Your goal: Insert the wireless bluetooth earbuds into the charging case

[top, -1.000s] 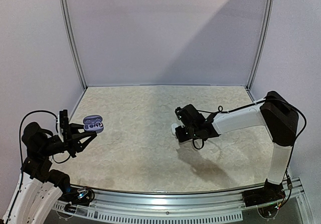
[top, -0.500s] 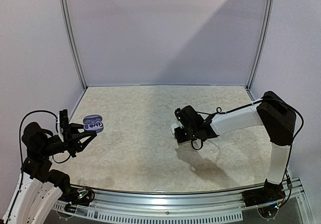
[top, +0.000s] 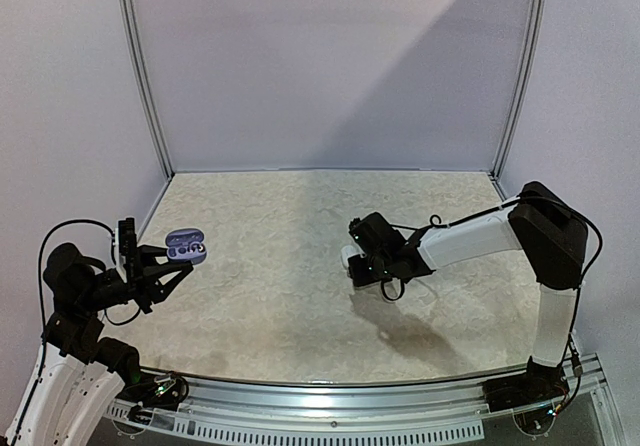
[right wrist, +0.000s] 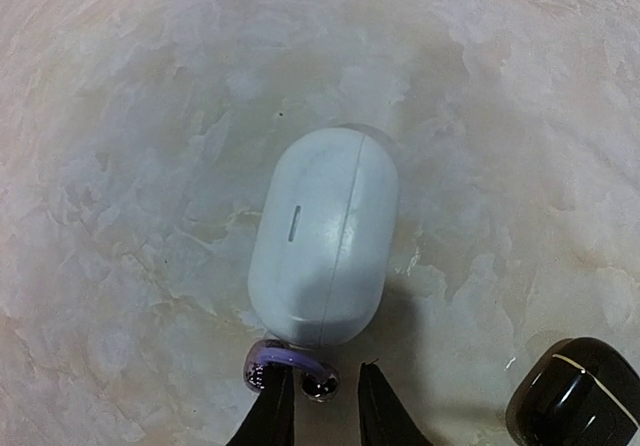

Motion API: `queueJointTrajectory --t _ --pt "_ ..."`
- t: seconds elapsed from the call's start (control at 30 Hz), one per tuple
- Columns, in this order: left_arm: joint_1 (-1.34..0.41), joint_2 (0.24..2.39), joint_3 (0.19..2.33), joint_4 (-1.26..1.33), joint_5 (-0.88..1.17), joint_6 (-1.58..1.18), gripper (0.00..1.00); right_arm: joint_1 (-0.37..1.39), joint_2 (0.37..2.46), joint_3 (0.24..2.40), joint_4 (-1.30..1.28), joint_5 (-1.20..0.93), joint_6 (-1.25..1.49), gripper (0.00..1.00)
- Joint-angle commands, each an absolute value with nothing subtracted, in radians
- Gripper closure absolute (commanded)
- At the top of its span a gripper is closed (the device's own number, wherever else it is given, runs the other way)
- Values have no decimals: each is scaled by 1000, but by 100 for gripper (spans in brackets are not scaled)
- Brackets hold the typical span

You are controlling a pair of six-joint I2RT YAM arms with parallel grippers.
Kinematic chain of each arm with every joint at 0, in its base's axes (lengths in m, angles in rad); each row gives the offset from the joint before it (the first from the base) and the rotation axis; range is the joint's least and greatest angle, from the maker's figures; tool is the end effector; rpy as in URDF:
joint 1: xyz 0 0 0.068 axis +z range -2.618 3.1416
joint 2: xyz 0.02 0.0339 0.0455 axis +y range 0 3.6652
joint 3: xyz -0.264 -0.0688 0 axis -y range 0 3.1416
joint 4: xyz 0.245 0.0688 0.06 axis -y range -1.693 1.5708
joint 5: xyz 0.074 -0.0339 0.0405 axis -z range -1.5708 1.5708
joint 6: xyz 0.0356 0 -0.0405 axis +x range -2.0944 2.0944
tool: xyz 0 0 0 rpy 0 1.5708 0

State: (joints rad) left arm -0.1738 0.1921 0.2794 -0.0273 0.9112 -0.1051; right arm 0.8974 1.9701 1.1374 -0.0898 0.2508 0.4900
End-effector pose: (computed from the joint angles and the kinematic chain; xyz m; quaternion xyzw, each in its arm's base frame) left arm 0.0890 -0.0442 0.2508 0.3413 0.6043 -0.3896 0.6055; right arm 0.2547 0.3051 0.1294 -0.1512 0.9291 0.1109 0.3188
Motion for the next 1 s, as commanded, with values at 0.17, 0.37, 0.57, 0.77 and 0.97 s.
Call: queueJointTrajectory --t 0.17,0.37,0.57,0.77,0.97 --pt "-174 190 268 -28 912 -103 100 901 1922 1146 -168 192 441 76" --pt "-175 193 268 -28 911 -103 100 901 1875 1235 -308 108 286 75" --pt "-173 201 267 -27 910 -103 100 878 1881 1332 -459 -29 -126 72" --pt "-163 197 270 -36 910 -95 100 856 1888 1301 -461 -153 -598 51" --pt "-156 198 270 -37 911 -97 100 842 1955 1337 -467 -129 -803 52"
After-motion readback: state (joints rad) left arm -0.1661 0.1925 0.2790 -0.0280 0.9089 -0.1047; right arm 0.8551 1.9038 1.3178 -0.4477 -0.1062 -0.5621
